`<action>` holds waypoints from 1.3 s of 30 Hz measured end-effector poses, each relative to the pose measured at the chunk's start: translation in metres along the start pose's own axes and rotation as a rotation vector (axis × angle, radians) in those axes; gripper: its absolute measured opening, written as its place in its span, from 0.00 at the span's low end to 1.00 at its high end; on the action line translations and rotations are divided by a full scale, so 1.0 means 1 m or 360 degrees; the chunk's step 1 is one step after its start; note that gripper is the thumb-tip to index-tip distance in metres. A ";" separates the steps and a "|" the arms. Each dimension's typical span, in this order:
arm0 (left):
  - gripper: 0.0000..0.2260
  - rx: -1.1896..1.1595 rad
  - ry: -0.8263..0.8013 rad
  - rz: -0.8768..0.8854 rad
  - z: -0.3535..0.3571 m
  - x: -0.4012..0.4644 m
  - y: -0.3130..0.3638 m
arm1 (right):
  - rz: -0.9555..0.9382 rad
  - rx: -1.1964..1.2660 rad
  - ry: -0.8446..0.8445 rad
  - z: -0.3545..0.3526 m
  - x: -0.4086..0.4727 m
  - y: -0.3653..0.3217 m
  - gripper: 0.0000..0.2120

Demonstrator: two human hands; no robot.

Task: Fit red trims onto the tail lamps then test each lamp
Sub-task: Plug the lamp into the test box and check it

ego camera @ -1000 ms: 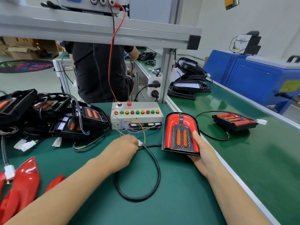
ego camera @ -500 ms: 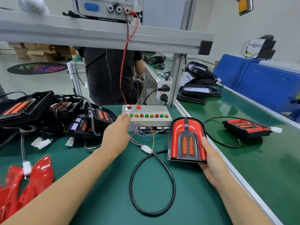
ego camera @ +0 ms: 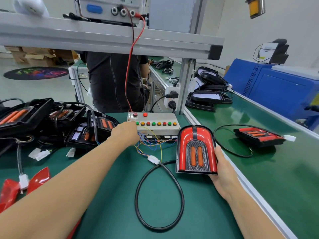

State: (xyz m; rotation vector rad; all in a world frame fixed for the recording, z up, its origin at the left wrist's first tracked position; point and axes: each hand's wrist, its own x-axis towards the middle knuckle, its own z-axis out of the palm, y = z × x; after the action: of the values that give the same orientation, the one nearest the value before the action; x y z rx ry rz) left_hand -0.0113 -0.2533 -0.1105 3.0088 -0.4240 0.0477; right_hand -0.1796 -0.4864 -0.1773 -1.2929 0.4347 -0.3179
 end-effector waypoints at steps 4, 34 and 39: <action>0.13 -0.0093 -0.0014 -0.0044 0.003 0.003 -0.002 | -0.0009 -0.0002 -0.0008 -0.001 0.001 0.001 0.23; 0.13 0.0124 0.0326 -0.0091 -0.009 0.000 0.007 | -0.0007 0.0020 0.0017 -0.006 0.005 0.010 0.21; 0.19 -0.0165 0.0467 0.0294 0.010 0.000 0.051 | 0.0021 0.0046 0.0007 -0.008 0.009 0.012 0.20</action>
State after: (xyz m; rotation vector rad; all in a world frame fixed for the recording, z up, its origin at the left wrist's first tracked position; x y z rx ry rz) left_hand -0.0247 -0.3030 -0.1153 2.7900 -0.6461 0.4595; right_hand -0.1757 -0.4939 -0.1919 -1.2612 0.4404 -0.3150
